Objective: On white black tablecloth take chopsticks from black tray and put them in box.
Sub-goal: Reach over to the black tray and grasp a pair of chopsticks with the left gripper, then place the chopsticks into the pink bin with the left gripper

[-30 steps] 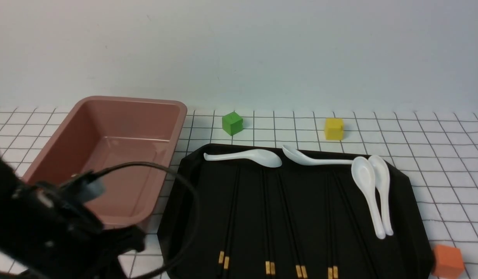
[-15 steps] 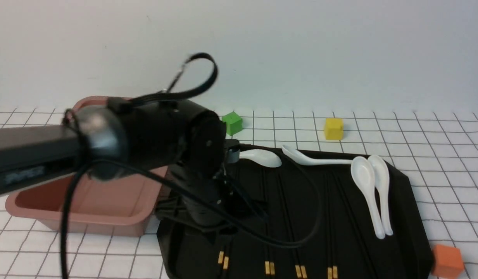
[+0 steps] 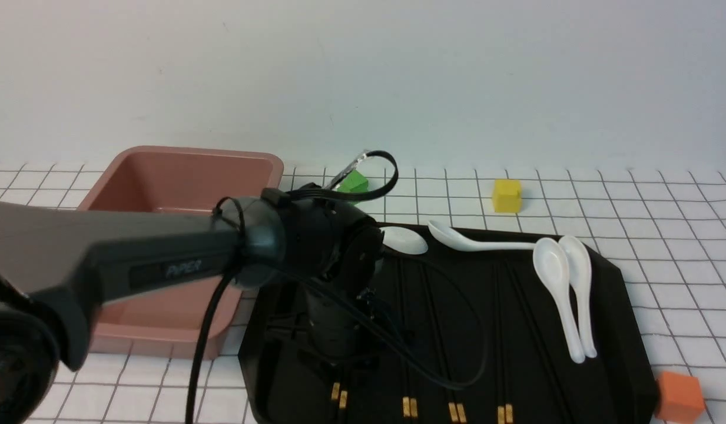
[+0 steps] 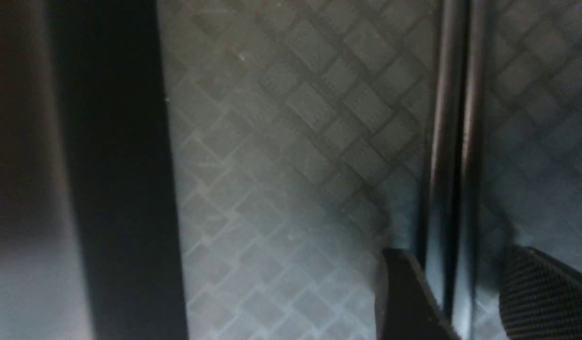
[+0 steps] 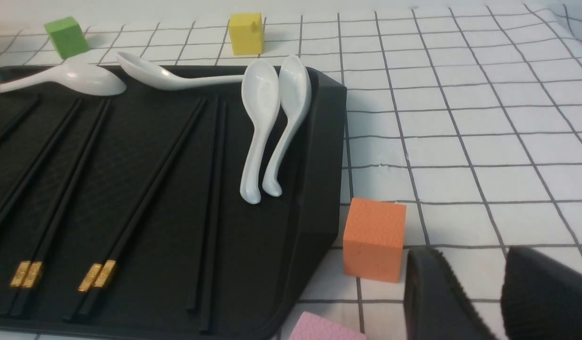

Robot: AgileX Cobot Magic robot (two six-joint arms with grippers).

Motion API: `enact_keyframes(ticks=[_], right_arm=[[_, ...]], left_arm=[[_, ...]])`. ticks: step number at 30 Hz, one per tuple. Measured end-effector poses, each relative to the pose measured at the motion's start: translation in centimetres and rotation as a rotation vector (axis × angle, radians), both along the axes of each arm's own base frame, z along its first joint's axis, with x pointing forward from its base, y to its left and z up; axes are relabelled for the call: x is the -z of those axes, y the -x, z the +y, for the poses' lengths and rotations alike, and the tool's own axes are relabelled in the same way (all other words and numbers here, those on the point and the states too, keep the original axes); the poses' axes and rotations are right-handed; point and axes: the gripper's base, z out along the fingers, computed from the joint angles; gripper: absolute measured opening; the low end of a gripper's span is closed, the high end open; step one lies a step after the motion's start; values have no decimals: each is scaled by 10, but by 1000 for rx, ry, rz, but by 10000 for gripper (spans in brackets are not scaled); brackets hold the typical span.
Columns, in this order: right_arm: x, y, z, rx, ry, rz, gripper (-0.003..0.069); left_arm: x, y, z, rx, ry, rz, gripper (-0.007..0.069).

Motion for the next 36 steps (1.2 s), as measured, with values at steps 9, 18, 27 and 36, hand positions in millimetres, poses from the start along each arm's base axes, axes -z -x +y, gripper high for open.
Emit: enact_keyframes(ticks=[9, 18, 27, 36], right_arm=[[0, 0, 0, 0, 0, 0, 240], [0, 0, 0, 0, 0, 0, 240], [0, 0, 0, 0, 0, 0, 240], [0, 0, 0, 0, 1, 0, 240]], left_arm=[[1, -2, -2, -7, -2, 10, 108], [-76, 21, 11, -42, 90, -21, 118], [-187, 27, 126, -254, 129, -240, 118], [-123, -34, 189, -345, 16, -206, 118]])
